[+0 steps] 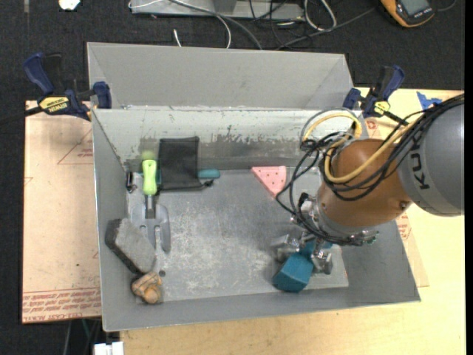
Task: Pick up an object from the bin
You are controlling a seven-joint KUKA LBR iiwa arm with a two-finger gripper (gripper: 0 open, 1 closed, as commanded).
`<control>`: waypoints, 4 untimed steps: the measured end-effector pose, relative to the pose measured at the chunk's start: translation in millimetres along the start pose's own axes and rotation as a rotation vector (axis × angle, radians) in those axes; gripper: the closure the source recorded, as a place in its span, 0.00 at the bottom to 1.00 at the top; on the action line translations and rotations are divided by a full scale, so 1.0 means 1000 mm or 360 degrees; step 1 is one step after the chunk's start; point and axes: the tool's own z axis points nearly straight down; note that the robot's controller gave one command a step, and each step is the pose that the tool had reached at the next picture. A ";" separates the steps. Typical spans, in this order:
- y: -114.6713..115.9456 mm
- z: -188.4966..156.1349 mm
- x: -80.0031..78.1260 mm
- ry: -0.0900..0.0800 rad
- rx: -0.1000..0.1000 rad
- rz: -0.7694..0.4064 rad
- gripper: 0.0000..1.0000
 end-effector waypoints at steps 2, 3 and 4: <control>0.001 -0.015 0.000 0.0004 -0.0008 0.0017 1.00; 0.004 -0.036 0.001 0.0011 -0.0028 0.0016 1.00; 0.001 -0.072 -0.001 0.0004 -0.0014 0.0019 1.00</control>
Offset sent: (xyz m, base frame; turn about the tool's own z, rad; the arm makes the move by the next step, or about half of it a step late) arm 0.0001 -0.0001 0.0247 -0.0011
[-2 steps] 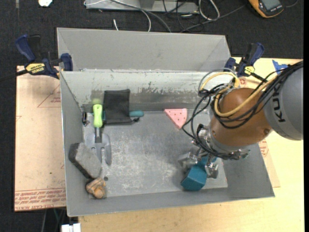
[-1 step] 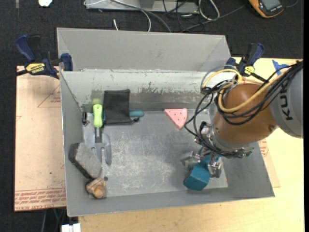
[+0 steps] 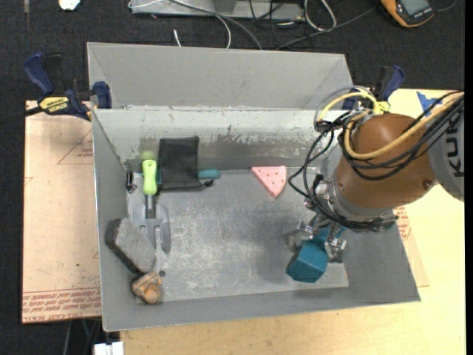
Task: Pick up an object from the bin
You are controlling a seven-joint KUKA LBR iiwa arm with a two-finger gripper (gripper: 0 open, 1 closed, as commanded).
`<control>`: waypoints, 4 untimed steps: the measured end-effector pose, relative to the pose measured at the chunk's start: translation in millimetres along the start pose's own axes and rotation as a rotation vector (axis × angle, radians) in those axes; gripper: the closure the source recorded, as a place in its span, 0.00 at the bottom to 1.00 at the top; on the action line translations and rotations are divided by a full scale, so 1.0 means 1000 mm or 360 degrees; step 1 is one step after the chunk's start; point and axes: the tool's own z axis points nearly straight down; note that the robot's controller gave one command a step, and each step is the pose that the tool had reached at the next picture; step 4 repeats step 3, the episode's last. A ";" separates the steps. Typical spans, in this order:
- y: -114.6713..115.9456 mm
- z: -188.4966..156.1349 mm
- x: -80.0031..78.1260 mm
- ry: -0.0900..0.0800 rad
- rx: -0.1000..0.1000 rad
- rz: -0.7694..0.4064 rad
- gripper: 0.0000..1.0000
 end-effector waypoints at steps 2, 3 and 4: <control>0.000 -0.040 -0.001 -0.0001 -0.0006 0.0006 1.00; 0.000 -0.053 -0.001 0.0000 -0.0007 0.0007 1.00; 0.000 -0.053 -0.001 0.0000 -0.0007 0.0007 1.00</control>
Offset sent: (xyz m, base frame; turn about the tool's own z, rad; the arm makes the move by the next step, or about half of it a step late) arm -0.0003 0.0004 0.0560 0.0016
